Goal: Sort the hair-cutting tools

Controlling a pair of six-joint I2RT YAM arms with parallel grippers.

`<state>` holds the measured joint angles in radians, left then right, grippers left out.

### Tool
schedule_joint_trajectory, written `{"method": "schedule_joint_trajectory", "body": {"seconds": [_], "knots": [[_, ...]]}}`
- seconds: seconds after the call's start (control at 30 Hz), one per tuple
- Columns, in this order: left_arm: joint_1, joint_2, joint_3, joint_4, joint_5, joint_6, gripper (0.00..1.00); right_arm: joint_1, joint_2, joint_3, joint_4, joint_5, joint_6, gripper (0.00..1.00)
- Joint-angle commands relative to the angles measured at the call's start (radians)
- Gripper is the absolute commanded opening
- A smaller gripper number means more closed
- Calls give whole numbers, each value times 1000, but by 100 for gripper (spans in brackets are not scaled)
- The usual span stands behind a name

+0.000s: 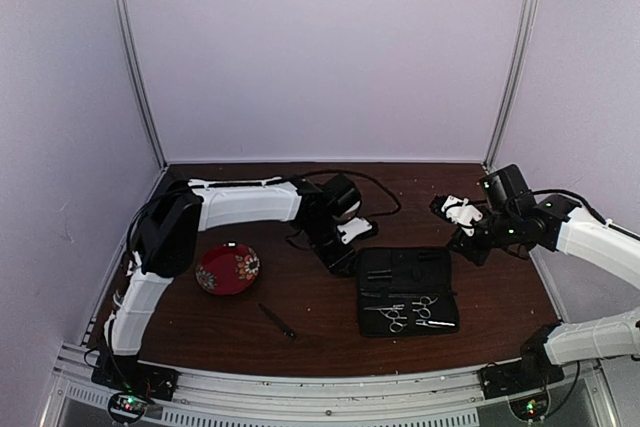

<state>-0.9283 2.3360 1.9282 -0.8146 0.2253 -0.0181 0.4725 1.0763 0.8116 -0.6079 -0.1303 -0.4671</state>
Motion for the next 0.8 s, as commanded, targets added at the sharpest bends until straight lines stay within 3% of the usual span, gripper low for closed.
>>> {"method": "schedule_joint_trajectory", "body": {"seconds": [0.0, 0.43, 0.77], "knots": [[9, 29, 50, 12, 26, -14, 39, -7, -9, -11, 20, 18, -1, 24], [15, 58, 81, 12, 22, -14, 34, -7, 0, -11, 20, 18, -1, 24], [17, 25, 60, -6, 42, -11, 18, -6, 7, -9, 18, 12, -1, 24]]}}
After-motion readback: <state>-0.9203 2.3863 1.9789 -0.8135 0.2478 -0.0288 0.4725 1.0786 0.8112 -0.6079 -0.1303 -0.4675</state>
